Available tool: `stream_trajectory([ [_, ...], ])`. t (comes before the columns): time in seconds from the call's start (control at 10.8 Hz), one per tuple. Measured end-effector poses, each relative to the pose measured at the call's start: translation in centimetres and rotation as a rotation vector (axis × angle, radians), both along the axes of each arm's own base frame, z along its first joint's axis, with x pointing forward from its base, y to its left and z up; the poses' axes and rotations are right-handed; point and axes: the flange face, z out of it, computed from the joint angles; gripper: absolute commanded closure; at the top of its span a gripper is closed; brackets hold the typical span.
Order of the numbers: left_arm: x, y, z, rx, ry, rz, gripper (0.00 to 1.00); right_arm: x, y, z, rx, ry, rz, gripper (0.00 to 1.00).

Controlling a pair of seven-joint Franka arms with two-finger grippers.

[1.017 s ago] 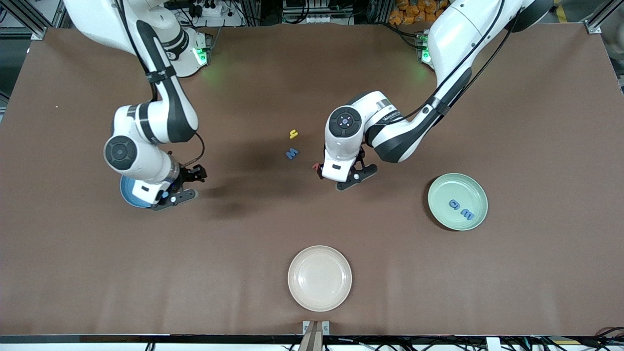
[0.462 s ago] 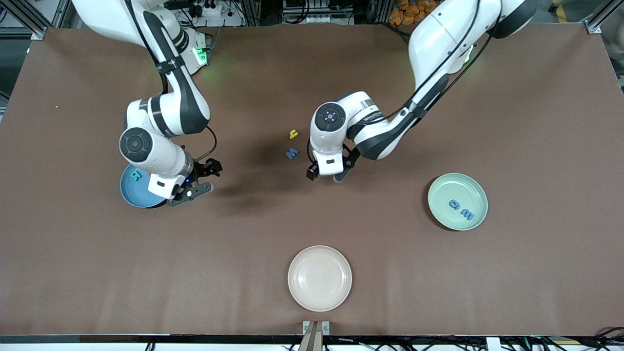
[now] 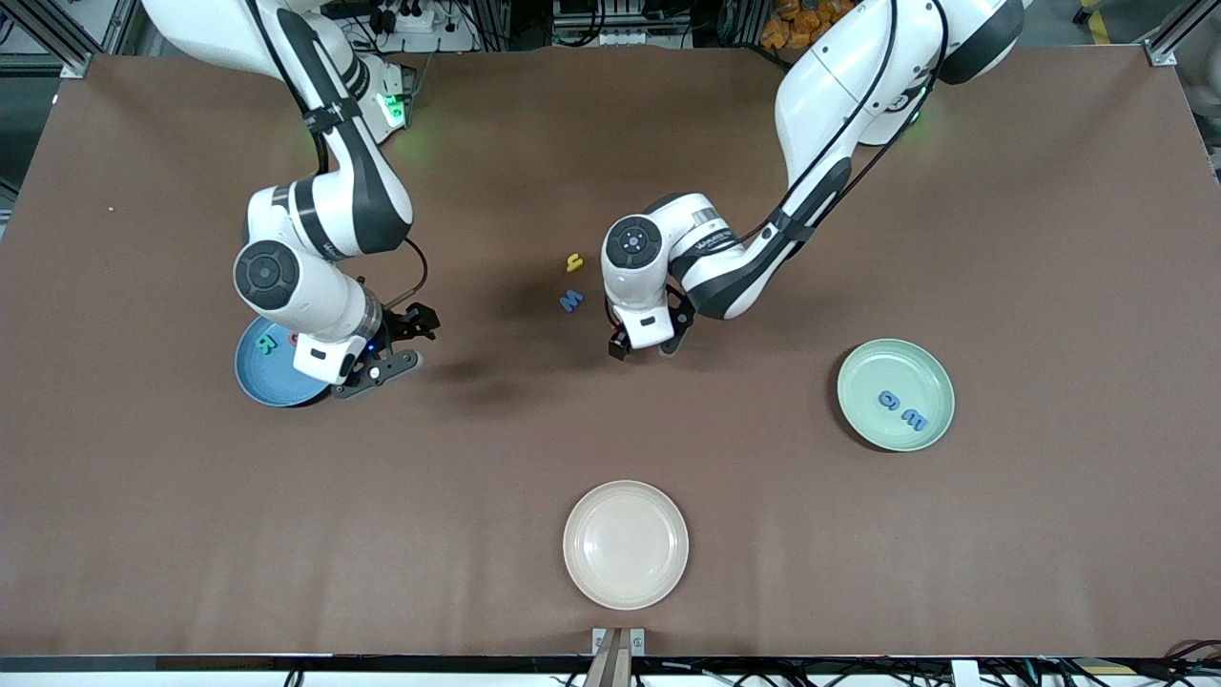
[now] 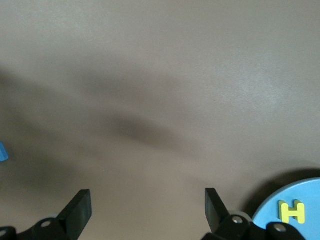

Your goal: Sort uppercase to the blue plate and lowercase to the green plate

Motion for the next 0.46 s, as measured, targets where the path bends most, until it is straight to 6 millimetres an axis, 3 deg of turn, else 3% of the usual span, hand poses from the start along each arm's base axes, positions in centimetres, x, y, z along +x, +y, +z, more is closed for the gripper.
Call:
stream_trajectory([
  [0.09,-0.1,-0.1,-0.1,0.000,0.001,0.000,0.00,0.0,0.2,0.0,0.001,0.000,0.003,0.00],
  [0.46,-1.3,-1.1,-0.6,-0.001,0.006,-0.022,0.18,-0.3,0.3,-0.1,0.001,0.007,0.013,0.00],
])
